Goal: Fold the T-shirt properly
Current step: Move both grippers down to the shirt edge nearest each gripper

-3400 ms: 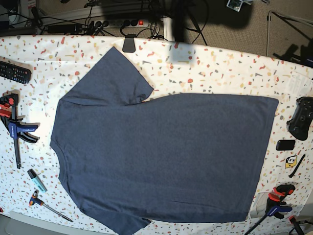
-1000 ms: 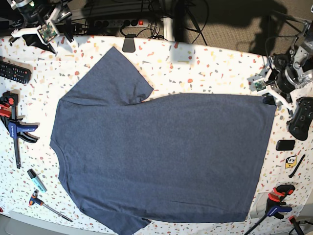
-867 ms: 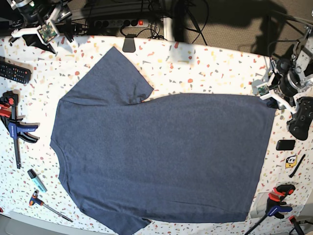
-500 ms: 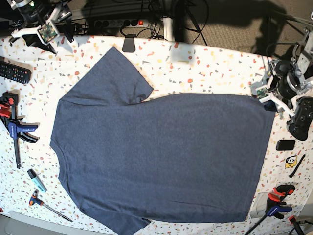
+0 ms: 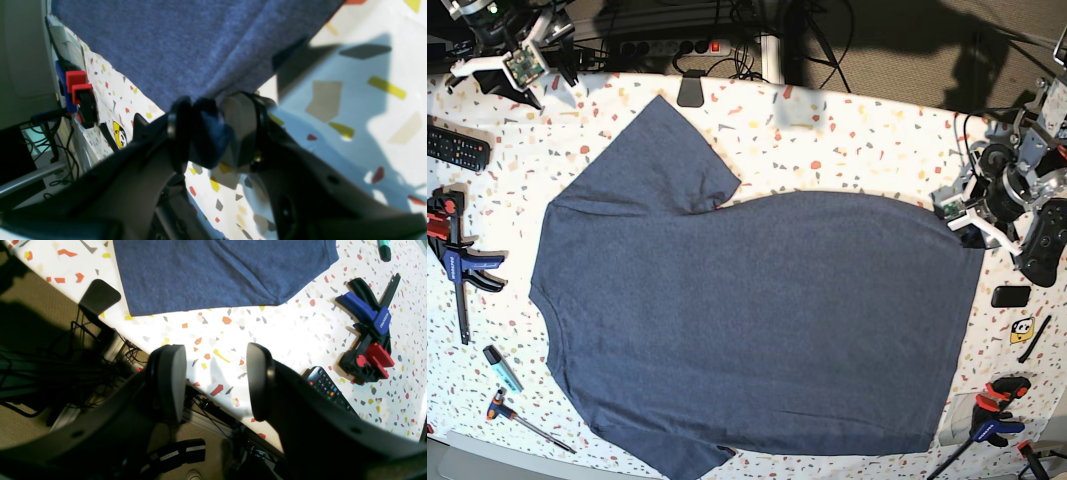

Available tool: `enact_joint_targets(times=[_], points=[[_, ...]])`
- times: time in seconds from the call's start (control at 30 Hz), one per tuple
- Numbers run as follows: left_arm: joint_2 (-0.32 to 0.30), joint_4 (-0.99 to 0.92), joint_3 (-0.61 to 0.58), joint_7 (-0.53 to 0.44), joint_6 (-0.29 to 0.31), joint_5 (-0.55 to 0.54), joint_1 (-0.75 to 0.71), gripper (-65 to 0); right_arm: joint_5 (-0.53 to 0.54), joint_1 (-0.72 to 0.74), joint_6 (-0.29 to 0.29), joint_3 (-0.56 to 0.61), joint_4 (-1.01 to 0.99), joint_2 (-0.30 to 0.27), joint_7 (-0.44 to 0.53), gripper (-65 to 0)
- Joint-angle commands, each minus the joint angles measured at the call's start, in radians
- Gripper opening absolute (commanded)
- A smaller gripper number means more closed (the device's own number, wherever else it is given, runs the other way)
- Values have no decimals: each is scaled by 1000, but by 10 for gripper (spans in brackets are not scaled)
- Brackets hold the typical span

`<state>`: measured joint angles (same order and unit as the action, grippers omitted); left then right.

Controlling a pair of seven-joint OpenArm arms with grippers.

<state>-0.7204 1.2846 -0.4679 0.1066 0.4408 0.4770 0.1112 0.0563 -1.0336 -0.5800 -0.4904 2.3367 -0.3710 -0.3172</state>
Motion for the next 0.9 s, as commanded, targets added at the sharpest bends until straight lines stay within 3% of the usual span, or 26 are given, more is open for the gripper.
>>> enact_joint_targets(times=[0.0,0.13,0.17,0.37,0.47,0.6,0.73,0.87], points=[[-17,2,2,14,6,5,8,-467,8,-11,12,-7,16,-6,17,-359],[-17,2,2,39,16,5,8,-642,7,-11,12,-7,16,-6,17,-359],[-16,2,2,39,16,5,8,-650,7,-11,12,-7,16,-6,17,-359],[-12,2,2,46,-5,2,1,-650,-18,-11,5,-6,14,-19,17,-359],[-5,3,2,60,-34,1,-5,-650,-86,-11,-42,-5,9,-59,18,-359],[-5,3,2,61,-33,1,-11,-650,-150,0,-41,20,8,-121,24,-359],[13,3,2,97,-33,2,-11,-650,-264,83,-41,140,-32,-172,21,-359],[45,3,2,137,-33,1,-11,-650,-370,229,-40,286,-144,-181,21,-359]])
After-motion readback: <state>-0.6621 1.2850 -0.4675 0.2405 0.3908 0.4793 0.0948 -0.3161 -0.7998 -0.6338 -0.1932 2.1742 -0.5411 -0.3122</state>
